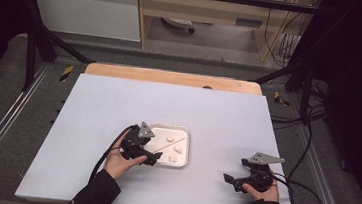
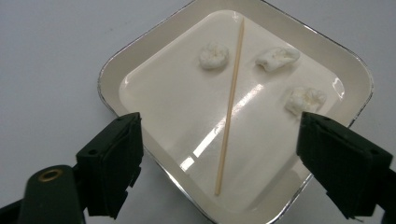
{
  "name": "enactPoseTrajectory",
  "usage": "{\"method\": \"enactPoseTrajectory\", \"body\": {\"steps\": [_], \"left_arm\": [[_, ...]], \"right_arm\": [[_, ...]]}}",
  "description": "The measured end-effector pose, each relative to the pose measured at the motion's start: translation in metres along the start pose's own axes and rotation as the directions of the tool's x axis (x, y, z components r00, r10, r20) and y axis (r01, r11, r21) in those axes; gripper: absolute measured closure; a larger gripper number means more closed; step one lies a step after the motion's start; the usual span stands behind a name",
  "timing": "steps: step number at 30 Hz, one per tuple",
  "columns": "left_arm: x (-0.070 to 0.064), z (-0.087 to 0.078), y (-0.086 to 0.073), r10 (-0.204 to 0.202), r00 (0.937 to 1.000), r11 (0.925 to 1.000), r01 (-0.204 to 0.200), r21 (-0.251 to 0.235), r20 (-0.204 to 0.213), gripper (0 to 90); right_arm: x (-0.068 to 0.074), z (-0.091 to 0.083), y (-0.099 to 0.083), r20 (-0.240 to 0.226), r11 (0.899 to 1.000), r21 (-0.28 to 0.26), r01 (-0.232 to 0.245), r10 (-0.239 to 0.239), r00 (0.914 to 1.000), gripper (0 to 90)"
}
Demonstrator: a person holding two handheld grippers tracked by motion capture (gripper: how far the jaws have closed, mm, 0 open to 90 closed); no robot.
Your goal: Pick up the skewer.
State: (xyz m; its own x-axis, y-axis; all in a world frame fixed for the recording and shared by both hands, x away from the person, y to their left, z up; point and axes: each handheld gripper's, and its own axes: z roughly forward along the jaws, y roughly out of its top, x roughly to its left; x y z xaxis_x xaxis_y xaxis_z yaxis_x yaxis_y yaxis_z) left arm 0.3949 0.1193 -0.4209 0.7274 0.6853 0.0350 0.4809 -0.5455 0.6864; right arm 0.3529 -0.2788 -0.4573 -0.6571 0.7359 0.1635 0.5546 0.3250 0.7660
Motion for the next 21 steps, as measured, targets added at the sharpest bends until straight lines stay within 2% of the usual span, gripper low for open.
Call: {"method": "enactPoseTrajectory", "body": {"steps": [8,11,13,21], "left_arm": [[0.000,0.012,0.003,-0.009,1.0000,0.9999,0.009,0.014,-0.003,35.3],[0.000,0.015,0.003,-0.011,0.9995,0.9995,0.011,0.030,0.029,44.2],[0.000,0.017,0.003,-0.015,0.9993,0.9990,0.014,0.041,0.033,47.8],[-0.002,0.020,0.002,0.021,0.9995,0.9987,-0.022,0.046,0.022,66.1]], "right_arm": [[0.000,0.001,0.000,0.001,1.000,0.002,0.001,-0.001,1.0000,1.0],[0.000,0.000,0.000,0.000,1.000,0.003,-0.001,0.001,1.0000,1.0],[0.000,0.000,0.000,-0.001,1.000,0.002,0.001,-0.001,1.0000,1.0],[0.000,0.001,0.000,-0.001,1.000,0.002,0.003,-0.003,1.0000,1.1]]}}
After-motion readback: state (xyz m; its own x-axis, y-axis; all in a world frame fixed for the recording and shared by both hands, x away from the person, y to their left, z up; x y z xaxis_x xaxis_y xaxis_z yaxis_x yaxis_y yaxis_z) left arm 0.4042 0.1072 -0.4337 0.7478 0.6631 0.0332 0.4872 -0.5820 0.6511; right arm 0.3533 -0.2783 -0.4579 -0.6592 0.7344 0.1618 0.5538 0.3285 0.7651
